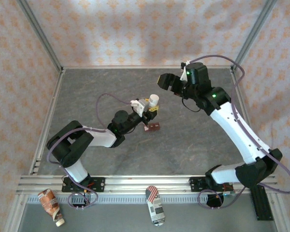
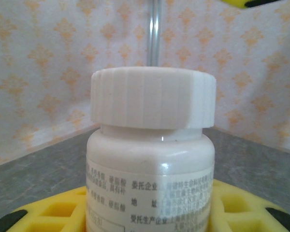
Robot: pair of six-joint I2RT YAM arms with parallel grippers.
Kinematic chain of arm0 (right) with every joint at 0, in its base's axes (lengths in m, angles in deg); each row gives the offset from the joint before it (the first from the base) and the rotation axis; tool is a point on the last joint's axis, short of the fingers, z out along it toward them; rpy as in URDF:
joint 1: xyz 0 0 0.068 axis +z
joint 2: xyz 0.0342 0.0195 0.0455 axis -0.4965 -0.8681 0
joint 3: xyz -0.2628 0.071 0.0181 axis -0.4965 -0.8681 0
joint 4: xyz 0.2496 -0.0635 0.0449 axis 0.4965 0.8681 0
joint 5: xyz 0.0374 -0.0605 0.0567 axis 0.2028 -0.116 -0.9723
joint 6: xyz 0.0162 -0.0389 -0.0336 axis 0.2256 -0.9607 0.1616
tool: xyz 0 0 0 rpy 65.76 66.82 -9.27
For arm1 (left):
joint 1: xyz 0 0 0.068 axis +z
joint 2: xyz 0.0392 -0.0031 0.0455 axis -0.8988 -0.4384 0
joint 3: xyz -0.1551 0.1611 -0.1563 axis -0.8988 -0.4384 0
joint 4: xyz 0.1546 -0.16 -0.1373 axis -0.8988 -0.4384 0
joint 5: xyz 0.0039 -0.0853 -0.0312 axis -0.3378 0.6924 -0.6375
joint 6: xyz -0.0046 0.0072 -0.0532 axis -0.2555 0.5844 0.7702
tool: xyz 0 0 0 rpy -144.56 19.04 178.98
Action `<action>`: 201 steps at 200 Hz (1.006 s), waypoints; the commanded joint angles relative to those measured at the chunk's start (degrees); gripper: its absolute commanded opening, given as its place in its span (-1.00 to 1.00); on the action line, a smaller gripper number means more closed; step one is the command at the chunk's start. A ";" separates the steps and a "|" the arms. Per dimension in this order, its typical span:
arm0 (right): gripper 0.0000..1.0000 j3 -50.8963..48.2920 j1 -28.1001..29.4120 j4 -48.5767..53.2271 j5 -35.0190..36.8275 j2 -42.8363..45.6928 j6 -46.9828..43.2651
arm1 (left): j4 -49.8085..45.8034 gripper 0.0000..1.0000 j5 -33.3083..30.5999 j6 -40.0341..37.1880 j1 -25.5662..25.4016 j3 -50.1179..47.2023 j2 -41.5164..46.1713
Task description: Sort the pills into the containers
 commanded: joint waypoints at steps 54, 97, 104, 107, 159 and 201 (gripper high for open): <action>0.56 7.60 -0.14 14.65 -14.86 -6.04 -23.93 | 3.08 -1.00 25.26 13.83 6.25 2.70 2.85; 0.54 9.65 1.54 16.05 -14.89 -9.39 -24.85 | 3.17 -1.00 28.05 15.64 6.36 3.87 1.87; 0.53 9.86 1.82 16.14 -14.48 -9.86 -24.99 | 3.12 -1.00 28.21 15.74 6.31 3.94 1.82; 0.53 9.94 1.90 16.24 -14.37 -10.02 -25.10 | 3.16 -1.00 28.21 15.74 6.31 3.92 1.82; 0.35 10.57 2.27 16.03 -14.31 -11.44 -24.69 | 3.17 -1.00 28.82 16.11 6.31 4.05 1.68; -0.10 9.94 2.70 16.04 -14.59 -11.80 -23.80 | 3.07 -1.00 28.28 16.07 6.34 4.22 1.99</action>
